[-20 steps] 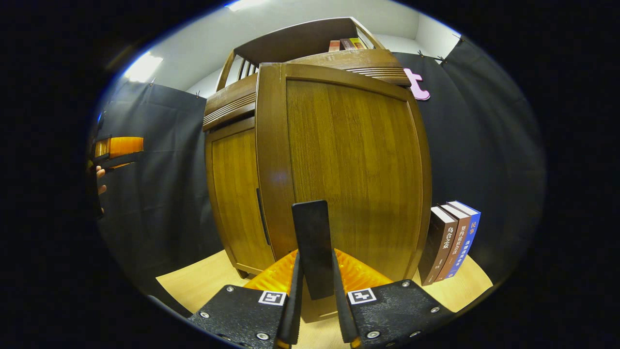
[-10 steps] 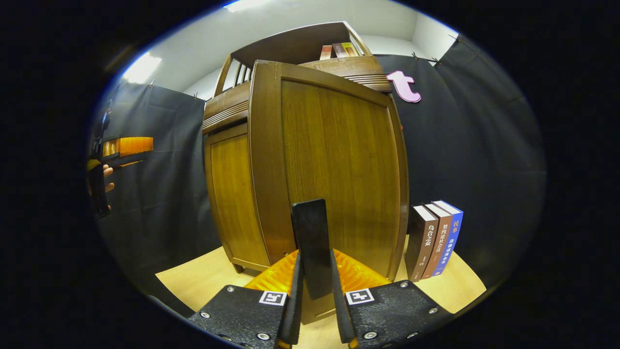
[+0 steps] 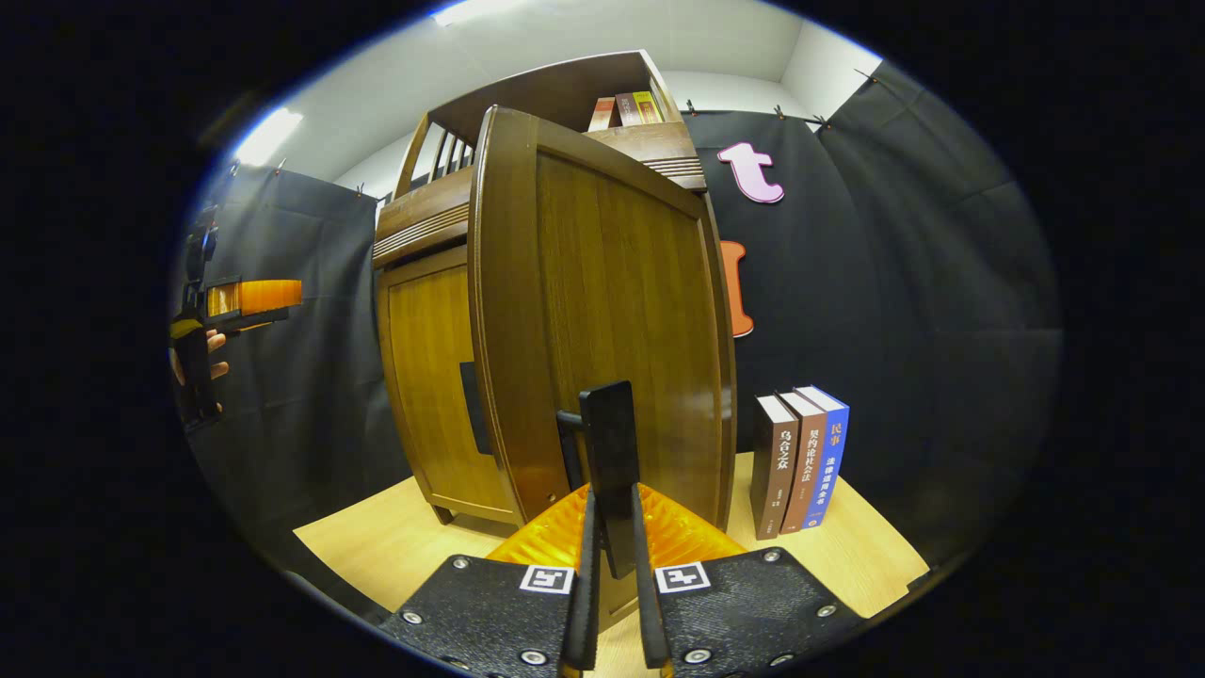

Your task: Open the right door of the double-door shoe cabinet with the right hand, and open the left door with the left hand.

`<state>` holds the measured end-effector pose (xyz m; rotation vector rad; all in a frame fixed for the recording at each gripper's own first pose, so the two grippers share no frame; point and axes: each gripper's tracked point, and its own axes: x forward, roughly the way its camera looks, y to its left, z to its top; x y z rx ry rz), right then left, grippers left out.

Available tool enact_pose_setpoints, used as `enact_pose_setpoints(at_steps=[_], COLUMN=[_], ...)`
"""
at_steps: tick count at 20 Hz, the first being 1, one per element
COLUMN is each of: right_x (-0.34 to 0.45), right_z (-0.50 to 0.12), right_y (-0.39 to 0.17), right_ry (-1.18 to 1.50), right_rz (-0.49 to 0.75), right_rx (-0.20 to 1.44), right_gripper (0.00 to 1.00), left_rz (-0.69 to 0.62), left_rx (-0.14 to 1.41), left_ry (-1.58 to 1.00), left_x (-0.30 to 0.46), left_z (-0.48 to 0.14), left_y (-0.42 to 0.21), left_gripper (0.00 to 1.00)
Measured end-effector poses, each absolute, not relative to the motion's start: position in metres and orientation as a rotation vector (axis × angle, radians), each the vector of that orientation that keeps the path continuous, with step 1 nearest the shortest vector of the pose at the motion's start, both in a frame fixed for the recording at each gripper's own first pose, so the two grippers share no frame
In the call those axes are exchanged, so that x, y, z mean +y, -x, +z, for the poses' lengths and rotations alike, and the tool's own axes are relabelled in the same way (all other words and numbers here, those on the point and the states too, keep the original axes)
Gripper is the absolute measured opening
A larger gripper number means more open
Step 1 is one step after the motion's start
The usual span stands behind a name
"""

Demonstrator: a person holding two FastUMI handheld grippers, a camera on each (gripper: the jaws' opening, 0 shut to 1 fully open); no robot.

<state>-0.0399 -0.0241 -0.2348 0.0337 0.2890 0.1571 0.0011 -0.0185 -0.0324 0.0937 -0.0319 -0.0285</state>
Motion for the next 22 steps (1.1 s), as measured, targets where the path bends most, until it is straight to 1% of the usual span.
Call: enact_pose_setpoints(at_steps=[1,3,4,9,15,16,17,20,22], right_x=[-0.028,-0.037,-0.041,-0.062,-0.099,-0.107,-0.113,-0.137,-0.138], right_z=[-0.233,-0.231,-0.23,-0.227,-0.223,-0.223,-0.222,-0.223,-0.224], right_y=[0.042,0.045,0.047,0.051,0.055,0.055,0.055,0.053,0.053], right_ry=[-0.03,-0.028,-0.03,-0.025,-0.01,-0.008,-0.007,0.021,0.006], right_rz=[0.147,0.125,0.117,0.07,-0.019,-0.035,-0.052,-0.1,-0.093], right_rx=[0.286,0.277,0.275,0.258,0.242,0.239,0.234,0.219,0.222], right_gripper=[0.07,0.24,0.14,0.11,0.07,0.17,0.05,0.04,0.03], left_rz=[-0.029,-0.025,-0.02,-0.017,-0.028,-0.028,-0.03,-0.04,-0.041], left_rx=[-0.026,-0.017,-0.016,-0.028,-0.006,-0.003,0.003,0.013,0.016], left_ry=[-0.092,-0.102,-0.112,-0.118,-0.118,-0.12,-0.121,-0.125,-0.127], left_x=[-0.019,-0.02,-0.018,-0.021,-0.028,-0.03,-0.031,-0.038,-0.042], left_z=[-0.034,-0.037,-0.037,-0.034,-0.044,-0.046,-0.049,-0.056,-0.06], left_y=[-0.002,-0.002,-0.002,0.002,-0.004,-0.005,-0.005,-0.009,-0.013], left_gripper=[0.95,0.95,0.95,0.95,0.95,0.95,0.95,0.96,0.97])
